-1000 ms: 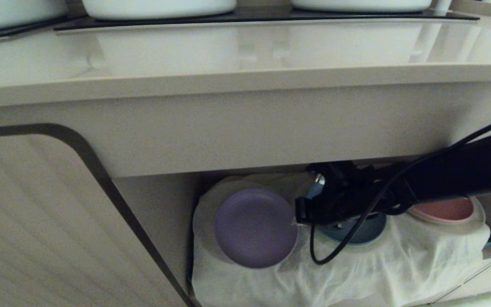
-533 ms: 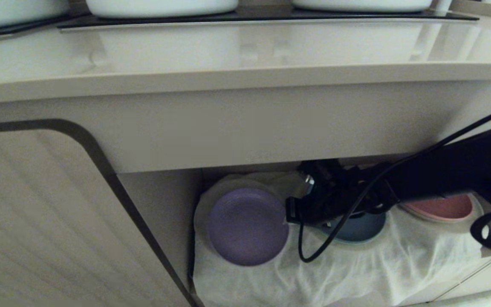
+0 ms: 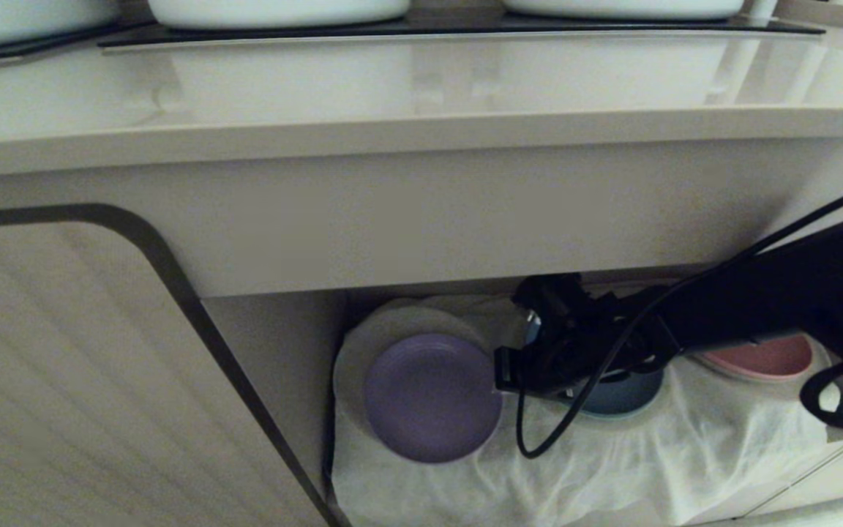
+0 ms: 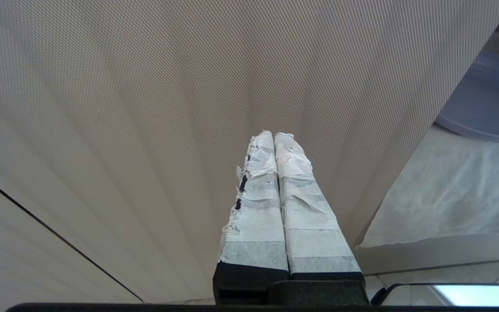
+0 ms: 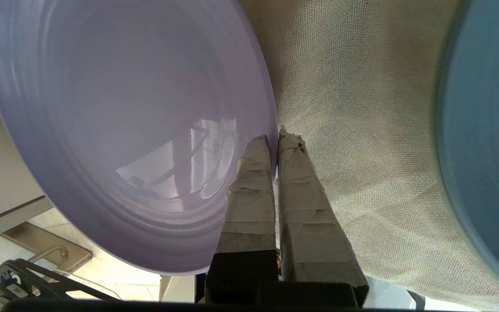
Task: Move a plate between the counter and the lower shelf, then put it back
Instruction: Put the plate in the cupboard
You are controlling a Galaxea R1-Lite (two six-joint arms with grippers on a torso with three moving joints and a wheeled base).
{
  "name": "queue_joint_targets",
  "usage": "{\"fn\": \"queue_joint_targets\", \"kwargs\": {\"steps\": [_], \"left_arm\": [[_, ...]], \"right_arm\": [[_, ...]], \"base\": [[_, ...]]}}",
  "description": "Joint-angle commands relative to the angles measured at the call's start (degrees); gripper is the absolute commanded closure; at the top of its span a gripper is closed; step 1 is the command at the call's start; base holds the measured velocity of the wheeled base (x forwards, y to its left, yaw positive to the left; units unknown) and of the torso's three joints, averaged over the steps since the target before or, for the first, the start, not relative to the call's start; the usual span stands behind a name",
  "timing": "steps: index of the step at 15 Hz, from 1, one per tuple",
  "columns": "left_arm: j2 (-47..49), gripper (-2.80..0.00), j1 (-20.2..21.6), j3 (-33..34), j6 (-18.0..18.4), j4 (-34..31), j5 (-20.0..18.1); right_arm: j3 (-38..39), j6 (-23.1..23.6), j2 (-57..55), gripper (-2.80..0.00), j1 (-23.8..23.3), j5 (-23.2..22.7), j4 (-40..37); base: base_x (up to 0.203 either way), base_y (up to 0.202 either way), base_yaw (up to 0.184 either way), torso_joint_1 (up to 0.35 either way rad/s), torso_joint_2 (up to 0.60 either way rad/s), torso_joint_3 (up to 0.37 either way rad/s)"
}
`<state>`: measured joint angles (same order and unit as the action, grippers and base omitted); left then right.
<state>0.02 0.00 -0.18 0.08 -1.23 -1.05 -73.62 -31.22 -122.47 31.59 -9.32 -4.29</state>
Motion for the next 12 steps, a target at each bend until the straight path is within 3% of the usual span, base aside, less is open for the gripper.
{"fn": "queue_joint_targets", "kwargs": {"steps": [1, 12], "left_arm": [[0.0, 0.00, 0.0, 0.0, 0.0, 0.0, 0.0], [0.0, 0.00, 0.0, 0.0, 0.0, 0.0, 0.0]], "right_arm": [[-0.2, -0.2, -0.1, 0.00, 0.1, -0.1, -0.1], [-2.8, -0.9, -2.2, 0.00, 0.2, -0.1, 2.1]], "base": [[0.000, 0.000, 0.000, 0.000, 0.00, 0.000], [0.000, 0.000, 0.000, 0.000, 0.00, 0.000]]}}
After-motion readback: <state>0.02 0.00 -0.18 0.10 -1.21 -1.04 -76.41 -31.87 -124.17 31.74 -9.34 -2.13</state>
